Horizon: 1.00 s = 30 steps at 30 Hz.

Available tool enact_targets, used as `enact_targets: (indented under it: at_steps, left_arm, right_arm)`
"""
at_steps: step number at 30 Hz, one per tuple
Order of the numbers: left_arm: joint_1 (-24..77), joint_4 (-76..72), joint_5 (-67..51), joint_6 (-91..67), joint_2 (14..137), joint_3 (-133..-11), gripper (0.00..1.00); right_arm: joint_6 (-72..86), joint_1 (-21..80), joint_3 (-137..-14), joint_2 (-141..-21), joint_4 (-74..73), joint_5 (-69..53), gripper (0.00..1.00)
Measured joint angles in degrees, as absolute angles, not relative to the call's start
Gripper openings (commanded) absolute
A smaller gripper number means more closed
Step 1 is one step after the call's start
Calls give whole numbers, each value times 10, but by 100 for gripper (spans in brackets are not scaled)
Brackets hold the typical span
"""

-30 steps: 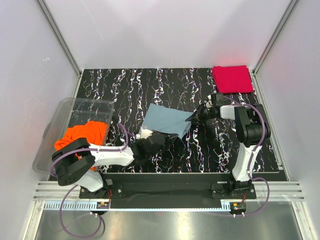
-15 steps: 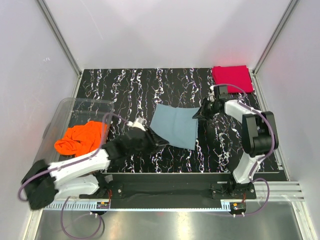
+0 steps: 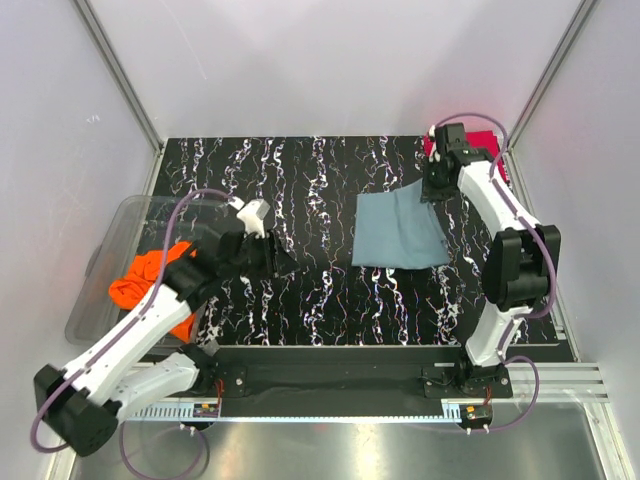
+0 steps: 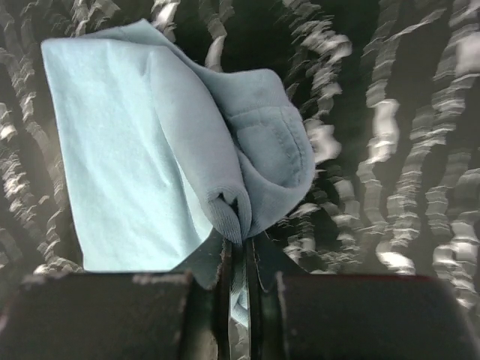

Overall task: Fold and stack the t-shirts
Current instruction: Neatly place the folded tshirt to the corner

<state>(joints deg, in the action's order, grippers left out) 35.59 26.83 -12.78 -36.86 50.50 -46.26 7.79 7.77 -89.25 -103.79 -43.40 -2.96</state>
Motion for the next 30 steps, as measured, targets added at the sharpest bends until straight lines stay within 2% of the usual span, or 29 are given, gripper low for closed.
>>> enact_targets:
  at_steps: [6,15,21,30]
  left_arm:
    - [321,297,-173,-279,590,-495,42]
    - [236,291,-253,-233,608,-481,38]
    - [172,285,-289,-219,642,-472,36]
    - [140,271,-313,-216,689,-475,36]
  right_arm:
    - [34,76,-1060,-1105,-498,95,0]
    - [-65,68,-1272,-1225,-532,243,0]
    - [-123,55,-1384,-1298,-540,271,0]
    - [-164,30,-1457,-1332,-533,263,0]
